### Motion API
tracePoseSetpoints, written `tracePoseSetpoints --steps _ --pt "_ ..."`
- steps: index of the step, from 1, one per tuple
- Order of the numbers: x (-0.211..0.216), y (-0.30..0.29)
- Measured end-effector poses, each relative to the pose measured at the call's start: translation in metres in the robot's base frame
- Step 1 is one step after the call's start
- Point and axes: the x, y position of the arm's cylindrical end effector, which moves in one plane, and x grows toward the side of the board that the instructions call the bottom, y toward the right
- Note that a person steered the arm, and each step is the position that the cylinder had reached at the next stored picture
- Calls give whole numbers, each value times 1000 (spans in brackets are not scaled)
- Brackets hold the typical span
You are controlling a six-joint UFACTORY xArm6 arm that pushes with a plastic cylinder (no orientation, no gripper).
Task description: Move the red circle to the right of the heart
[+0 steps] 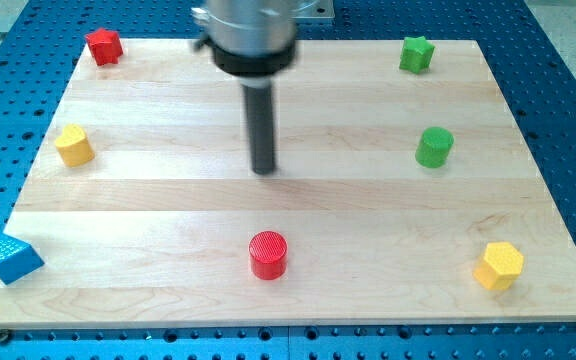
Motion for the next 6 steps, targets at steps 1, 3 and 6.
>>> tracePoseSetpoints --steps 1,3,6 --pt "48 104" --pt "136 33" --pt "131 -63"
